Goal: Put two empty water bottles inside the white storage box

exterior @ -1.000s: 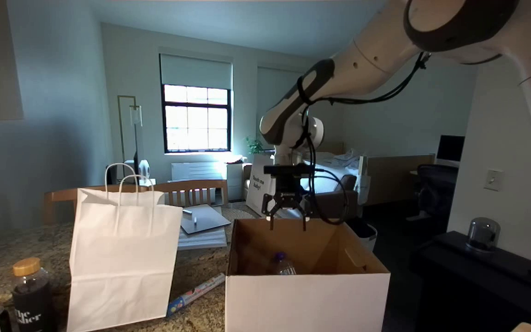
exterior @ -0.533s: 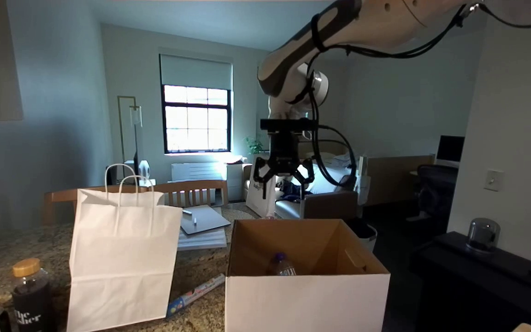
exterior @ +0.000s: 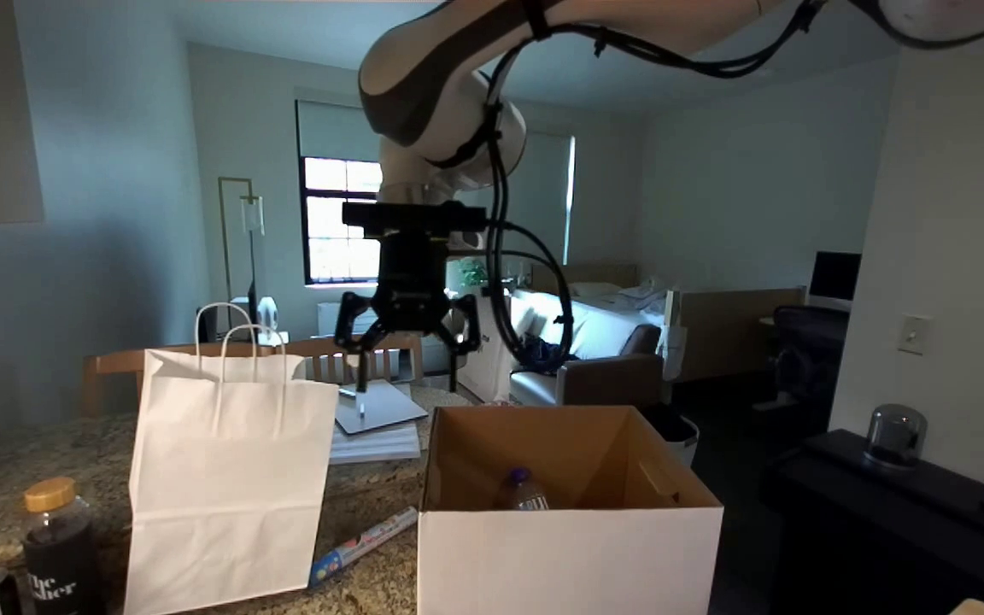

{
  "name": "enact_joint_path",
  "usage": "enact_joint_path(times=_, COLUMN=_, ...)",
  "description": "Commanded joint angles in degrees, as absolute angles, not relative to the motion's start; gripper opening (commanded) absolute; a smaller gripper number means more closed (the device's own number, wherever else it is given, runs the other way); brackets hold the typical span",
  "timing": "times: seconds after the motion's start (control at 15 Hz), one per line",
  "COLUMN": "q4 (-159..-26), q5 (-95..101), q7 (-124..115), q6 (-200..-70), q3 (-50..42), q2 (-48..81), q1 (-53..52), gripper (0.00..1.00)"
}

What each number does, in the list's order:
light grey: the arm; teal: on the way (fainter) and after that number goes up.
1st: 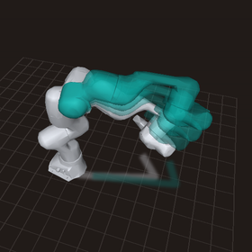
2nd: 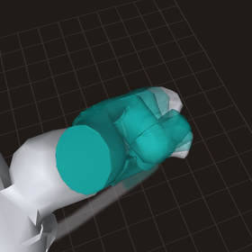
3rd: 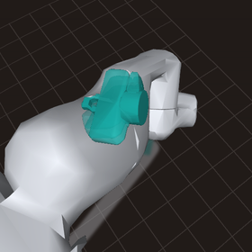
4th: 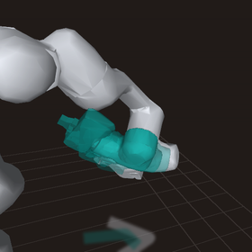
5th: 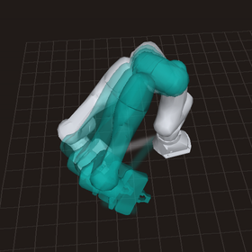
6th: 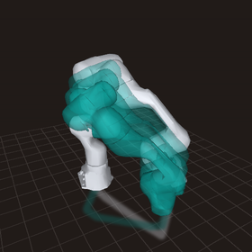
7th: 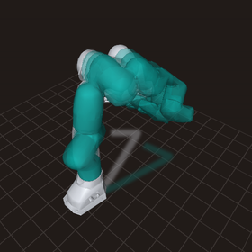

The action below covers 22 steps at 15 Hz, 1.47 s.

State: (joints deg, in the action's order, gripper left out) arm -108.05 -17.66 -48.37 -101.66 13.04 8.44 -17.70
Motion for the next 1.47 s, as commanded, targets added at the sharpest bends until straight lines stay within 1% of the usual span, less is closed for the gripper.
enact_joint_path(times=0.0, q4=-104.77, q5=-13.44, q7=-55.21, q6=-108.85, q3=16.05, q2=13.36, q1=-22.42, gripper=1.0)
enact_joint_path(times=0.33, q4=-99.96, q5=-6.83, q7=-64.8, q6=-122.59, q3=15.52, q2=23.47, q1=-28.53, gripper=1.0)
enact_joint_path(times=0.6, q4=-94.98, q5=-2.13, q7=-71.43, q6=-123.4, q3=12.83, q2=31.45, q1=-32.2, gripper=1.0)
enact_joint_path(times=0.87, q4=-90.05, q5=1.65, q7=-74.31, q6=-121.52, q3=11.17, q2=36.0, q1=-37.02, gripper=1.0)
enact_joint_path(times=1.07, q4=-88.98, q5=4.17, q7=-77.51, q6=-122.21, q3=9.89, q2=37.06, q1=-41.55, gripper=1.0)
enact_joint_path(times=1.4, q4=-91.79, q5=6.81, q7=-81.47, q6=-123.88, q3=8.28, q2=35.49, q1=-47.4, gripper=1.0)
